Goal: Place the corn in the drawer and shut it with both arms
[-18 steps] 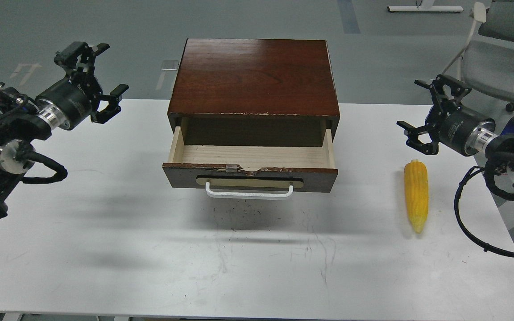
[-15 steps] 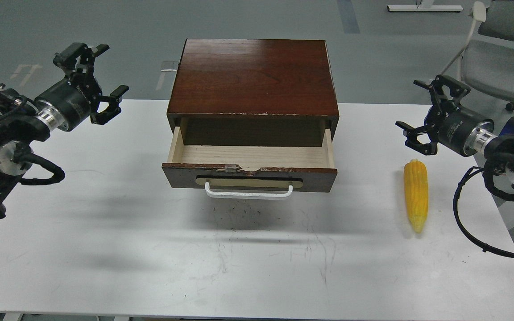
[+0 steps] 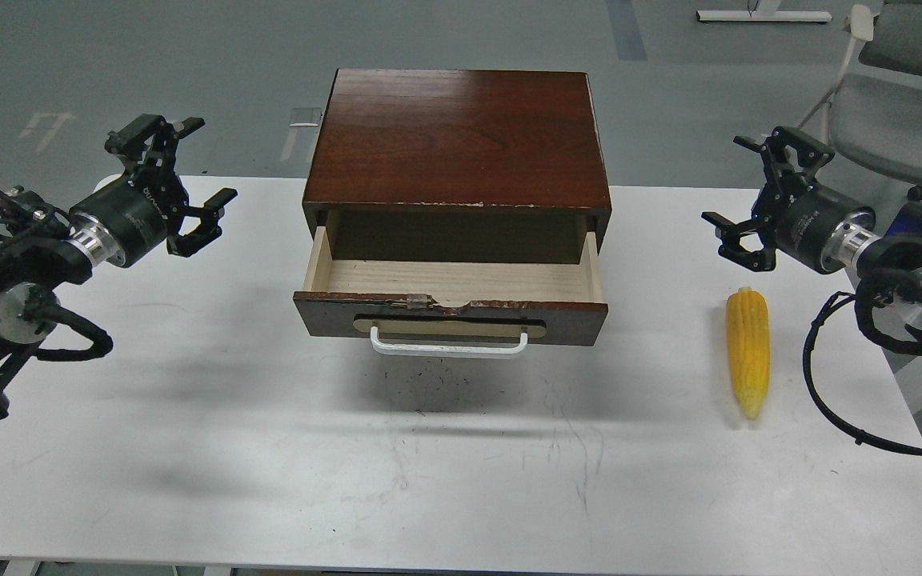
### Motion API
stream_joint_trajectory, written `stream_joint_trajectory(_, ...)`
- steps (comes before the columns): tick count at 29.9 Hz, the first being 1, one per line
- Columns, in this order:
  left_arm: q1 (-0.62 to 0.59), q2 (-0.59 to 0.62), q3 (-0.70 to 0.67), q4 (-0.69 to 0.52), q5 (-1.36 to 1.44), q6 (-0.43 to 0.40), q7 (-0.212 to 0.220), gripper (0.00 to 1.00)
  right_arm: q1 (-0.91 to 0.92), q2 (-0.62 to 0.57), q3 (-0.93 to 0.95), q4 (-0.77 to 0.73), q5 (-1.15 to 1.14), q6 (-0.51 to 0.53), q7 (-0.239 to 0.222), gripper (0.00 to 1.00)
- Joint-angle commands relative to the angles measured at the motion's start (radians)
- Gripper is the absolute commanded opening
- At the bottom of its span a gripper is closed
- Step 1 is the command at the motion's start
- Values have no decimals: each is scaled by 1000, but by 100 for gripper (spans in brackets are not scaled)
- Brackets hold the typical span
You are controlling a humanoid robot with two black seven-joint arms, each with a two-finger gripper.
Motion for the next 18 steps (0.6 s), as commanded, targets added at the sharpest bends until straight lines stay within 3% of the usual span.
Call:
stream_joint_trajectory(1, -1, 1, -10, 0, -1, 0, -1, 98, 2, 1, 1, 1, 1, 0, -2, 100)
stream_joint_trajectory(18, -21, 7, -7, -2, 2, 0, 2, 98, 34, -12, 22, -20, 5, 9, -9, 100)
